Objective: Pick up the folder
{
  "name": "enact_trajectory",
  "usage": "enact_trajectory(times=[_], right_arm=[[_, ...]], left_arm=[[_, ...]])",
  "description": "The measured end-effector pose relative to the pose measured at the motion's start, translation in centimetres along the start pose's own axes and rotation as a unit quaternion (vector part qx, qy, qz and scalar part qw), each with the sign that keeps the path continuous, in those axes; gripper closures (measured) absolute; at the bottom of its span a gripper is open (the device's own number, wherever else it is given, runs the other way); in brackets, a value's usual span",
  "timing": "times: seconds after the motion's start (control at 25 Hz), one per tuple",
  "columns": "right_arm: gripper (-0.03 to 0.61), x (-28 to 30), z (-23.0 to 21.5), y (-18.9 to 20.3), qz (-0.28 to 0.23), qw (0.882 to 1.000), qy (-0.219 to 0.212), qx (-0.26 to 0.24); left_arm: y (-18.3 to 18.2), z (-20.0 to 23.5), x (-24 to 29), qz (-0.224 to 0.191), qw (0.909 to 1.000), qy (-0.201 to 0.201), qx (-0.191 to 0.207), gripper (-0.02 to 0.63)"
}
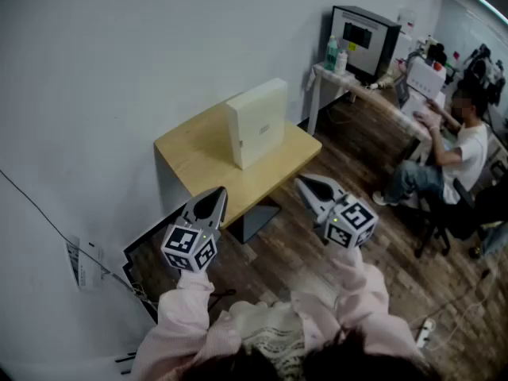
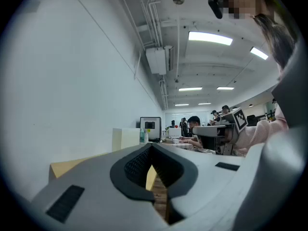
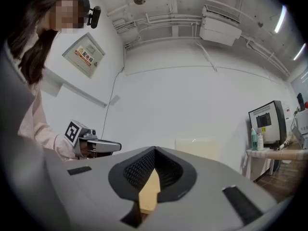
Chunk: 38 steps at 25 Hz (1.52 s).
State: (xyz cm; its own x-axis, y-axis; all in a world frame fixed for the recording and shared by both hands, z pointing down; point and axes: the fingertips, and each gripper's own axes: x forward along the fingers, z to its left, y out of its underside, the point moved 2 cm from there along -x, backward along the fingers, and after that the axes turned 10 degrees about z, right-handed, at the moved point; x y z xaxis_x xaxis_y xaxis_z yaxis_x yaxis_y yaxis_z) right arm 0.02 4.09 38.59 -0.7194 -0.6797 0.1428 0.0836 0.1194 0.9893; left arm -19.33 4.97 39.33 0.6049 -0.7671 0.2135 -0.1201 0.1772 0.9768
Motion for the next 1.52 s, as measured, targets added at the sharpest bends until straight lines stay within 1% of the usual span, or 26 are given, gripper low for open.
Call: enact_trajectory(times=[0.6,1.04,1.28,1.52], right_arm=[[0.592,-0.8,0.3,0.4,0.003,1.0,-0.005,0.011],[0.591,-1.2,-0.9,0.1,-0.001,1.0,-0.02,0.018],[0.591,-1.4,-1.6,0.7,0.002,0.999,-0.033,0.021],[0.591,-0.9,-1.8,1.2,0.004,0.999,-0.04,0.029]], left_arm=[[1.0,-1.1,-0.1,0.012,0.9999,0.004,-0.008,0.621],[0.8,-1.5,0.2,0.008,0.9998,-0.013,-0.015,0.621],[0.9,-2.4,0.3,0.004,0.9995,-0.023,-0.019,0.621],[1.4,-2.9,0.7,0.011,0.9993,-0.025,-0.026,0.621]])
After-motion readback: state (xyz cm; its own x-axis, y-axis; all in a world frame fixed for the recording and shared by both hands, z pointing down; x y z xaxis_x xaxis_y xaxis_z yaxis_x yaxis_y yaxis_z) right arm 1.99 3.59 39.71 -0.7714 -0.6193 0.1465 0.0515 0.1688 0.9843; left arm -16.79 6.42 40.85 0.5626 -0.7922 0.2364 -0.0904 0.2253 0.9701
